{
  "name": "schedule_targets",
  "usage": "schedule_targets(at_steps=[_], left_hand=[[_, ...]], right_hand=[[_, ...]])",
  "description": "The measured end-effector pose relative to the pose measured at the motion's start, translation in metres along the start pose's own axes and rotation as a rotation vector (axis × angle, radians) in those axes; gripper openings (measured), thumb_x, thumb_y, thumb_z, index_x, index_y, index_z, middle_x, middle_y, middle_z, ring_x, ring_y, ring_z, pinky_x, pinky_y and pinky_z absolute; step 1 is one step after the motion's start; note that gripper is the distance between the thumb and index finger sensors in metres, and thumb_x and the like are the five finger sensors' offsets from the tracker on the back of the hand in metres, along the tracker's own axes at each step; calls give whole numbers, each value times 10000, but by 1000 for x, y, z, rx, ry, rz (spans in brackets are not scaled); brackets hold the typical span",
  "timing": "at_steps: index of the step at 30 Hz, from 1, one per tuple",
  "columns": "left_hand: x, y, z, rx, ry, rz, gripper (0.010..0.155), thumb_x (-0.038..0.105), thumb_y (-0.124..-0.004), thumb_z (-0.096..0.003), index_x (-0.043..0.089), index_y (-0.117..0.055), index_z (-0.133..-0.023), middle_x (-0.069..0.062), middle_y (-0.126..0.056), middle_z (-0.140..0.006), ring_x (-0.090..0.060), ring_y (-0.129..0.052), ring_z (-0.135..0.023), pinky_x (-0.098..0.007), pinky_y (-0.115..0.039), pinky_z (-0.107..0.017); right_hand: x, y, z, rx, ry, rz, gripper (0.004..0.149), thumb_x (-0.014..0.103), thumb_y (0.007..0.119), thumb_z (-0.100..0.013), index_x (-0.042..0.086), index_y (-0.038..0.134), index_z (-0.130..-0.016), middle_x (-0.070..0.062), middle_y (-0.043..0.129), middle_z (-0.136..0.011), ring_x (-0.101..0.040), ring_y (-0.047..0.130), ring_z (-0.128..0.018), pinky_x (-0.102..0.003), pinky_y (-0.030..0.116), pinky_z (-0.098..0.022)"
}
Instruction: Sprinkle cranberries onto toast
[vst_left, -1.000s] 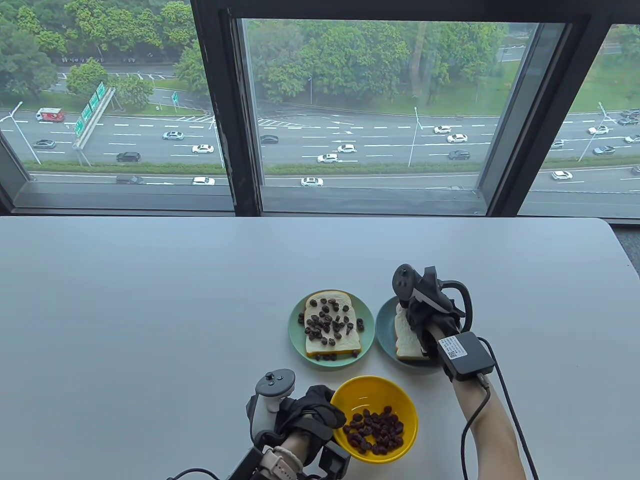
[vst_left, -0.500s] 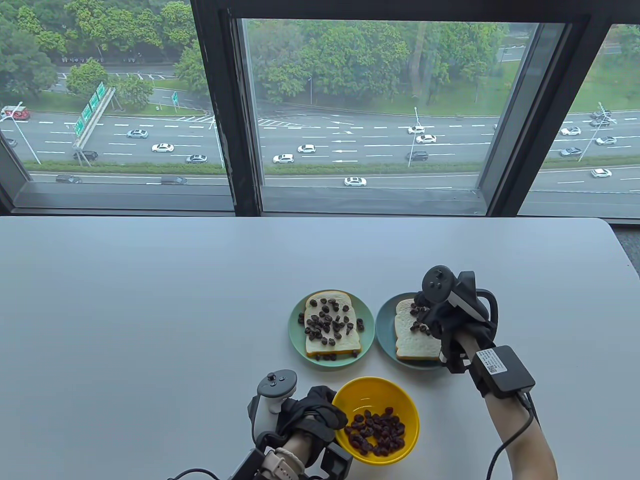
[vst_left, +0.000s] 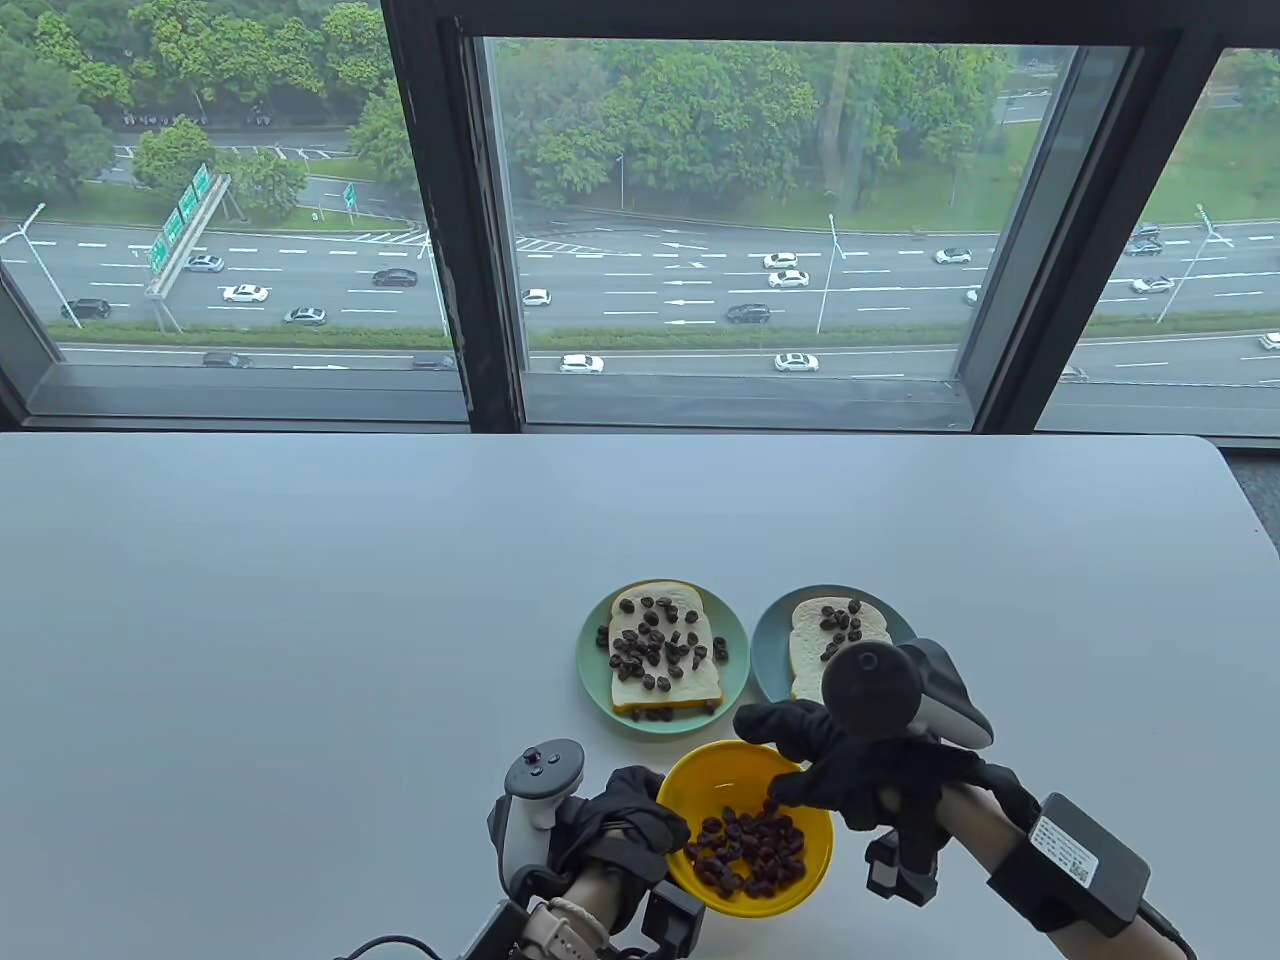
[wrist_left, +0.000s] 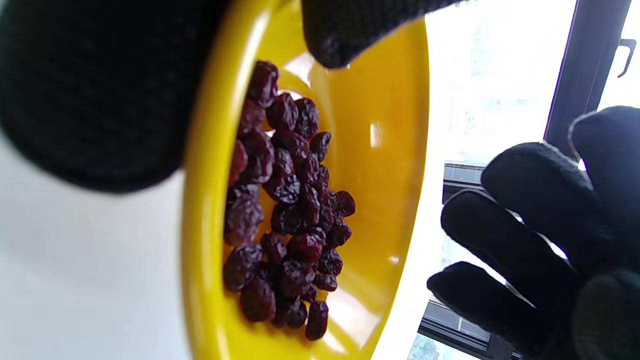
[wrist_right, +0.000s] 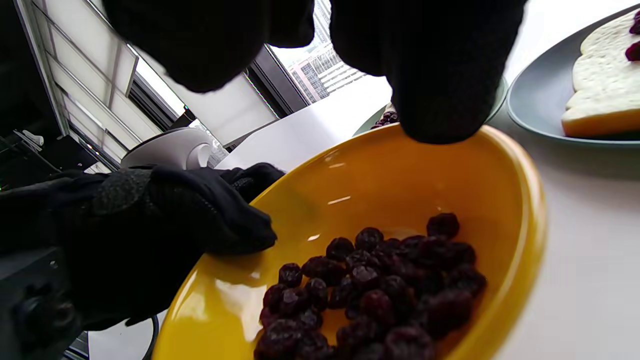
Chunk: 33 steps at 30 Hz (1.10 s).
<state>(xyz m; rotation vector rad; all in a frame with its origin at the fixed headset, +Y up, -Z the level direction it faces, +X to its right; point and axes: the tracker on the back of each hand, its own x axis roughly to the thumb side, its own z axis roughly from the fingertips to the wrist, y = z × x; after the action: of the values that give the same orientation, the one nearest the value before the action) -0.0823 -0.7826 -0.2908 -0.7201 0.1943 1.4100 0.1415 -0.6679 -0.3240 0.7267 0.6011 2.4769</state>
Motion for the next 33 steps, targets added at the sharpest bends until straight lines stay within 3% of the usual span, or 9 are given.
schedule_targets(at_steps=[4,10,13,15,18,21,23,27,33], left_hand=[[0,-2,1,-14,-11,77,571,140,-772,-389,119,-502,-892,-211,-671,-614,-409,-792,-343,-391,-973,-88],[-1,3,3,28,-18,86,574,123,-791,-374,110,-516,-877,-220,-667,-595,-424,-784,-327,-412,-976,-73],[2,3,5,43,-42,64,579,116,-797,-366,110,-515,-872,-222,-659,-590,-430,-776,-324,-423,-975,-72],[3,0,7,24,-47,82,585,118,-801,-356,110,-514,-867,-225,-658,-582,-430,-774,-312,-420,-975,-59],[3,-5,10,11,-53,59,586,114,-800,-352,115,-513,-863,-223,-656,-581,-431,-771,-311,-422,-973,-56],[2,-11,10,-21,-47,80,580,107,-795,-354,115,-515,-862,-226,-655,-581,-434,-768,-309,-425,-969,-50],[1,-12,9,-27,-45,87,581,108,-794,-359,114,-509,-866,-226,-654,-585,-432,-769,-312,-421,-971,-56],[-1,-13,7,-35,-34,87,583,110,-793,-362,114,-505,-869,-228,-651,-586,-432,-766,-313,-420,-969,-56],[1,-10,4,-14,-23,11,579,127,-788,-373,121,-502,-877,-220,-656,-597,-421,-773,-322,-405,-971,-67]], right_hand=[[7,26,-4,153,161,43,736,386,769,-369,250,392,-987,-265,437,-972,-461,682,-791,-361,804,-537],[14,59,-15,284,72,152,785,345,790,-356,291,324,-985,-199,246,-1007,-483,421,-858,-354,666,-616],[18,65,-20,262,21,225,767,332,784,-360,326,331,-979,-140,274,-1023,-468,384,-872,-383,643,-623],[22,69,-21,201,12,362,783,362,791,-352,357,316,-974,-114,255,-1030,-433,388,-873,-328,652,-589],[34,77,-16,70,-83,615,757,396,773,-325,339,342,-945,-74,374,-997,-395,538,-838,-278,752,-502],[45,82,-11,-67,-113,723,641,353,797,-294,293,537,-877,-54,606,-907,-328,764,-736,-269,876,-397],[48,83,-10,-49,-99,792,571,315,793,-330,302,560,-851,-30,641,-888,-279,811,-701,-243,901,-389],[44,81,-14,-21,-95,731,464,295,834,-316,342,664,-745,5,701,-834,-256,844,-648,-181,956,-303],[36,81,-12,-99,-131,678,400,317,883,-254,378,754,-627,56,772,-763,-196,897,-531,-144,987,-243]])
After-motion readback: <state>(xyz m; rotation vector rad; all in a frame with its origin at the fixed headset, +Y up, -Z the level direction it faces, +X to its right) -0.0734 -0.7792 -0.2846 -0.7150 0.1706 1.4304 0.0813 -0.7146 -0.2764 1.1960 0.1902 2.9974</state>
